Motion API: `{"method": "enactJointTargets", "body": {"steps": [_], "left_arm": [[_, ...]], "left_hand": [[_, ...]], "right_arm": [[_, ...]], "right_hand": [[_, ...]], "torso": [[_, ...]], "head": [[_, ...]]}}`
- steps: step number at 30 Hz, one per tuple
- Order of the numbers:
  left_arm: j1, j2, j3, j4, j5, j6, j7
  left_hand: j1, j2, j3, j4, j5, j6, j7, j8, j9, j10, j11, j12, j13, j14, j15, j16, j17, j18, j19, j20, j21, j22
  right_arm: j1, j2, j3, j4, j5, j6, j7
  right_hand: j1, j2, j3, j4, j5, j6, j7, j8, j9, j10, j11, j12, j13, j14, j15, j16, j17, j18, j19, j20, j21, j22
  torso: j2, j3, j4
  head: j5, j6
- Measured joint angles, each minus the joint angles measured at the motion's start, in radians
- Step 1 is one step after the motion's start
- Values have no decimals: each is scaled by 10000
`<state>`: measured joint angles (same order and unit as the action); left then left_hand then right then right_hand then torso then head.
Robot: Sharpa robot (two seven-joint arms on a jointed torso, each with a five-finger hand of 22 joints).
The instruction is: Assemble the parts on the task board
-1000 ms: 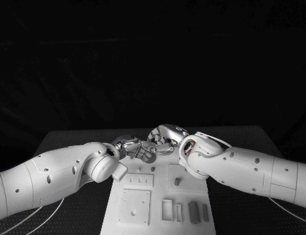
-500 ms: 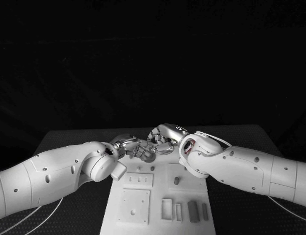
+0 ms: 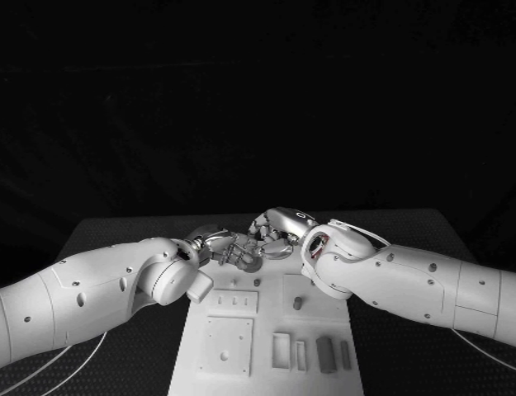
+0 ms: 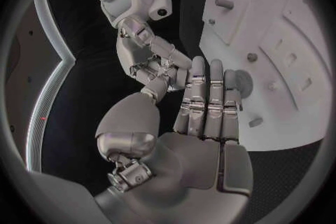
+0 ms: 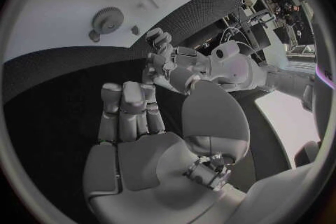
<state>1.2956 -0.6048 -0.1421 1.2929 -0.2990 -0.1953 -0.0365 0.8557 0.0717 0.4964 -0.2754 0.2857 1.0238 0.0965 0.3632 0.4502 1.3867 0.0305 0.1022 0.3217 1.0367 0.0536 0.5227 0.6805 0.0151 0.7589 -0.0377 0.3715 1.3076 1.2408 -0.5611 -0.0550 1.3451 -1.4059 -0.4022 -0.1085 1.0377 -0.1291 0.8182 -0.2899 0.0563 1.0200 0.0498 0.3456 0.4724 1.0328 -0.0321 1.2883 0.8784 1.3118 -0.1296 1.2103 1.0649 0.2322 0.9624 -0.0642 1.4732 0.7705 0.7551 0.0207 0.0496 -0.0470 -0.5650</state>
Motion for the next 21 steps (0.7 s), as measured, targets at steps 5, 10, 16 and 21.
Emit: {"method": "enactJointTargets", "body": {"steps": [5,10,16,21], "left_arm": [[-5,-1,0,-2,15,-7,-10],[-11,-7,3,-2,20,-10,-22],[-20,-27,6,-3,20,-9,-27],[-22,-45,10,-3,14,-8,-27]], "left_hand": [[-204,-244,-27,27,-17,4,-4,0,45,0,0,4,49,0,0,46,10,0,-16,-16,39,0],[-212,-683,-48,104,-271,7,-8,0,47,0,0,54,94,0,0,85,10,0,-16,-16,39,-1],[-159,-804,-20,132,-311,9,-10,0,47,0,0,53,110,-1,0,125,9,-1,-51,-51,39,-2],[-86,-877,7,160,-311,17,-18,1,79,-1,0,53,129,-1,0,125,9,-1,-51,-51,39,-2]], "right_arm": [[0,4,1,0,3,6,3],[-2,3,0,1,5,17,4],[-6,-7,-4,-13,5,25,3],[-10,-19,-8,-19,5,36,-3]], "right_hand": [[14,14,-1,-2,-1,3,-3,0,0,36,-36,0,0,-21,-20,0,0,-1,-1,1,0,0],[14,14,-12,-12,-2,5,-5,0,0,36,-37,-1,-1,-22,-21,0,0,0,-2,2,0,0],[15,15,15,15,-11,7,-6,0,0,36,-36,-1,8,-22,-21,0,0,0,-16,17,0,0],[17,17,16,16,-12,14,-13,0,1,36,-36,-1,7,-22,-21,0,0,0,6,-4,0,0]], "torso": [[1,0,0],[1,1,0],[1,5,0],[0,5,0]], "head": [[0,-22],[0,-41],[0,-51],[-2,-59]]}}
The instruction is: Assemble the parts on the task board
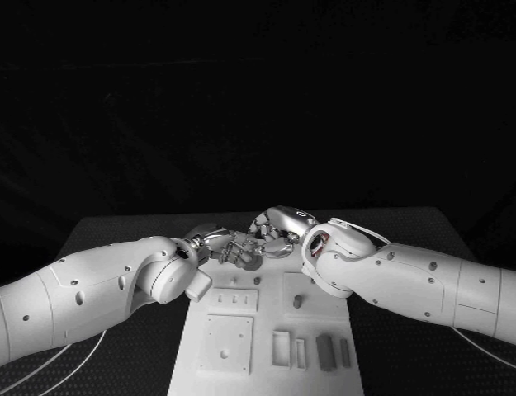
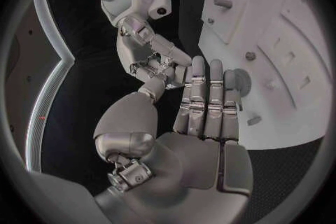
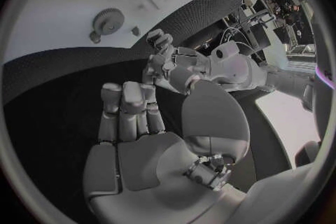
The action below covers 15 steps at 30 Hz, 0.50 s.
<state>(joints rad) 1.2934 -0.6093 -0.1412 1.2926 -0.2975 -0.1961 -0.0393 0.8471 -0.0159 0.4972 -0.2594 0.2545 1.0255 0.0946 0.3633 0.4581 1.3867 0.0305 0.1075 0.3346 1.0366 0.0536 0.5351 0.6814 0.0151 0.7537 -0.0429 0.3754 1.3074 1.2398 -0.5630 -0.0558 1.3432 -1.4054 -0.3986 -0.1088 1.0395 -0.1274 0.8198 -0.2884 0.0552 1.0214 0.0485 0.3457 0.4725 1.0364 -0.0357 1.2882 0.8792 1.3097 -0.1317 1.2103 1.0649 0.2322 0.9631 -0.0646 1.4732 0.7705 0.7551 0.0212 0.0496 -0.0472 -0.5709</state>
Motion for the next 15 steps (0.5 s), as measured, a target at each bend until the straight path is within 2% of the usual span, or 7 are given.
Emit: {"method": "enactJointTargets", "body": {"steps": [9,15], "left_arm": [[-5,-16,6,3,-20,1,-5],[-13,-15,8,3,-24,1,-10]], "left_hand": [[228,-227,139,-138,19,18,-18,1,25,0,0,39,43,-1,0,38,-20,-1,-72,0,40,-1],[471,-112,202,-202,81,18,-18,2,25,0,0,39,58,-1,1,71,-31,-1,-127,17,78,-1]], "right_arm": [[-9,-28,-6,-13,0,14,-17],[-13,-29,-8,-16,0,30,-24]], "right_hand": [[0,0,0,0,47,18,-18,0,0,3,3,0,9,1,0,0,0,1,33,-2,-1,0],[0,-1,-1,-1,51,18,-18,1,0,36,36,0,17,2,1,0,0,1,33,-2,-1,0]], "torso": [[-1,-2,0],[-1,-3,2]], "head": [[-6,-21],[-10,-22]]}}
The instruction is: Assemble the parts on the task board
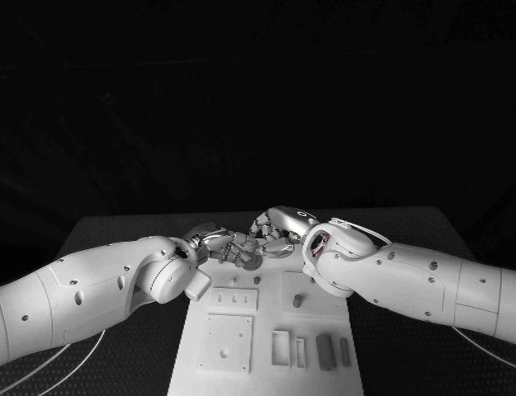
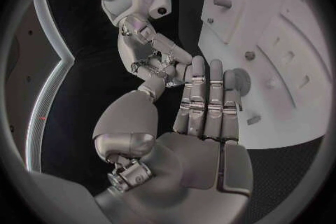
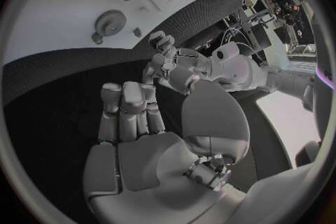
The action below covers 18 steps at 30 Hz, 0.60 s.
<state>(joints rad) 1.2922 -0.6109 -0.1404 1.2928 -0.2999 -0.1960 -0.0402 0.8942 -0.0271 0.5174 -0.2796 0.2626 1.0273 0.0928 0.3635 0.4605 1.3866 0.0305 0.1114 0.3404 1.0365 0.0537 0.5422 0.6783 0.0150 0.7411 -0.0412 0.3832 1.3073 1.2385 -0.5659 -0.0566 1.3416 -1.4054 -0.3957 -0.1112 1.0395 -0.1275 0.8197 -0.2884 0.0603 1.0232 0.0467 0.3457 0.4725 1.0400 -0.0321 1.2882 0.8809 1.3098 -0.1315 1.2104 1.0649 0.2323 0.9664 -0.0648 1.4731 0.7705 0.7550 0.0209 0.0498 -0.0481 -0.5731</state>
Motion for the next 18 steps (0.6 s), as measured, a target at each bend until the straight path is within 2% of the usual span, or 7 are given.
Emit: {"method": "enactJointTargets", "body": {"steps": [3,11,18], "left_arm": [[-2,4,1,-1,-2,1,-3],[-4,19,5,-17,-9,3,-5],[-18,36,5,-46,-19,-15,14]], "left_hand": [[158,-16,35,-35,6,0,1,-1,3,-58,16,46,16,0,0,6,-12,0,-52,20,5,0],[663,251,139,-79,-3,38,34,-8,74,-73,1,115,79,0,0,75,-35,2,-196,91,108,8],[744,464,136,-80,-6,87,13,57,178,-29,-42,163,122,0,0,115,-59,4,-319,143,149,7]], "right_arm": [[-1,1,-1,0,0,8,-3],[-5,0,-4,9,11,52,-19],[-5,-22,-5,29,29,105,-42]], "right_hand": [[45,-45,0,0,18,1,-1,0,1,0,0,0,1,2,2,0,0,0,0,0,0,0],[45,-46,-1,-2,58,4,-3,1,2,0,0,-37,16,14,13,0,0,1,-1,2,0,0],[5,-13,-2,-3,133,5,-4,2,0,-1,0,-38,18,15,14,0,0,0,-2,3,0,0]], "torso": [[1,0,1],[1,0,-2],[1,-2,-2]], "head": [[-4,1],[-6,12],[-21,-5]]}}
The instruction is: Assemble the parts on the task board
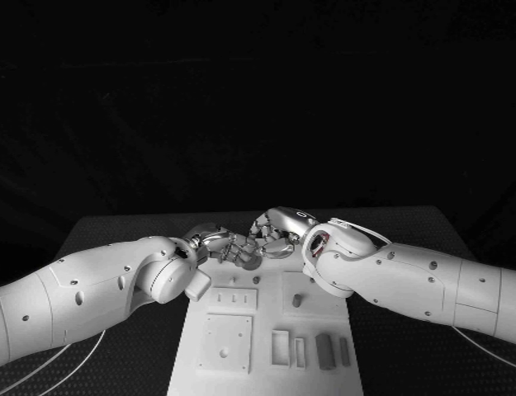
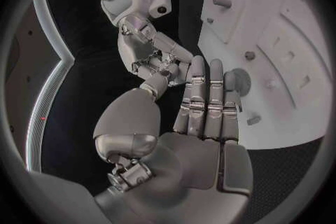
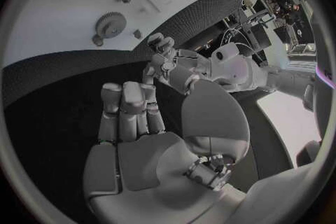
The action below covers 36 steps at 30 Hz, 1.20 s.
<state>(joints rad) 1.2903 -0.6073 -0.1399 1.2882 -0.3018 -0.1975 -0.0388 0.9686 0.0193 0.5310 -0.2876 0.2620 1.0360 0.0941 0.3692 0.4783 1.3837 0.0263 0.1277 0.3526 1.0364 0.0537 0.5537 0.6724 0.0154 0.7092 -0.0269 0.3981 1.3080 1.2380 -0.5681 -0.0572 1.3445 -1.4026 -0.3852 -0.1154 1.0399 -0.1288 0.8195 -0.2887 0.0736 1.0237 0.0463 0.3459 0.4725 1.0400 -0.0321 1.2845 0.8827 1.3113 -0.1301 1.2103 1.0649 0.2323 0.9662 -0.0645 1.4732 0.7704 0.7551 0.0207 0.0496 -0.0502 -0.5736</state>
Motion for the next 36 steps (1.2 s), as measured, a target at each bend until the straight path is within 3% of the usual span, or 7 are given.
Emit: {"method": "enactJointTargets", "body": {"steps": [6,10,12,17,26,33,36], "left_arm": [[-7,-1,2,-5,-24,-36,16],[-8,-4,4,-3,-56,-36,22],[-8,-17,6,-12,-79,-35,23],[-8,-50,1,-73,-119,-36,-2],[-12,-70,-1,-77,-326,-11,-111],[-10,-219,-1,-194,-1064,30,-411],[-4,-273,-1,-240,-1556,68,-659]], "left_hand": [[22,130,-9,6,98,20,21,58,0,53,-53,69,63,0,0,46,-11,-1,-1,2,69,-1],[34,143,-11,7,176,20,21,139,-1,85,-85,117,96,36,-36,116,-12,-1,-73,1,121,-1],[35,144,-37,-13,255,20,21,145,0,91,-91,161,119,36,-36,116,-11,-1,-73,1,121,-1],[60,168,-53,-6,430,21,21,201,0,139,-136,233,168,74,-74,202,-11,-2,-144,2,198,-2],[60,168,-74,-5,469,21,22,205,0,174,-170,271,200,108,-108,240,-11,-1,-180,38,238,-3],[59,167,-78,-7,554,22,22,250,0,263,-190,380,281,201,-199,363,-10,-2,-76,-63,562,-4],[29,136,-156,-6,1067,23,23,251,1,428,-249,545,377,422,-330,587,15,-3,148,-288,901,-4]], "right_arm": [[0,-73,0,36,75,35,0],[0,-130,0,55,206,31,18],[-1,-147,0,32,284,30,28],[-1,-175,0,-56,457,19,52],[2,-471,0,-400,885,-149,244],[19,-800,0,-1159,1735,-454,632],[79,-818,3,-1577,2232,-558,805]], "right_hand": [[-5,-4,0,-1,187,0,0,0,-1,-1,0,-41,34,1,1,0,0,0,-1,1,0,0],[-295,-263,-230,-9,545,50,-46,36,1,0,-1,-153,54,2,3,-69,0,3,-1,2,-38,0],[-486,-366,-490,-8,557,48,54,54,77,-65,65,-242,50,3,3,-70,0,5,-2,2,-62,0],[-680,-613,-1241,-14,455,-507,630,-523,-140,-424,378,-454,-29,-296,238,-299,-29,5,-224,74,-317,-43],[-627,-894,-1774,35,670,-1746,1021,-1158,-418,-1153,889,-774,-269,-907,778,-779,-251,-2,-803,513,-817,-153],[-830,-856,-2124,31,1388,-1964,1168,-1107,-357,-1342,911,-843,-489,-1115,787,-959,-430,-2,-1079,711,-987,-174],[-830,-856,-2152,59,1434,-1967,1169,-1107,-358,-1342,911,-843,-525,-1115,787,-959,-444,-1,-1112,744,-987,-174]], "torso": [[0,-4,0],[0,-4,0],[1,-4,0],[1,-1,-3],[0,1,1],[-4,6,0],[-6,14,-6]], "head": [[-17,-7],[-22,-6],[-18,-6],[-10,-1],[-19,4],[38,-4],[54,-18]]}}
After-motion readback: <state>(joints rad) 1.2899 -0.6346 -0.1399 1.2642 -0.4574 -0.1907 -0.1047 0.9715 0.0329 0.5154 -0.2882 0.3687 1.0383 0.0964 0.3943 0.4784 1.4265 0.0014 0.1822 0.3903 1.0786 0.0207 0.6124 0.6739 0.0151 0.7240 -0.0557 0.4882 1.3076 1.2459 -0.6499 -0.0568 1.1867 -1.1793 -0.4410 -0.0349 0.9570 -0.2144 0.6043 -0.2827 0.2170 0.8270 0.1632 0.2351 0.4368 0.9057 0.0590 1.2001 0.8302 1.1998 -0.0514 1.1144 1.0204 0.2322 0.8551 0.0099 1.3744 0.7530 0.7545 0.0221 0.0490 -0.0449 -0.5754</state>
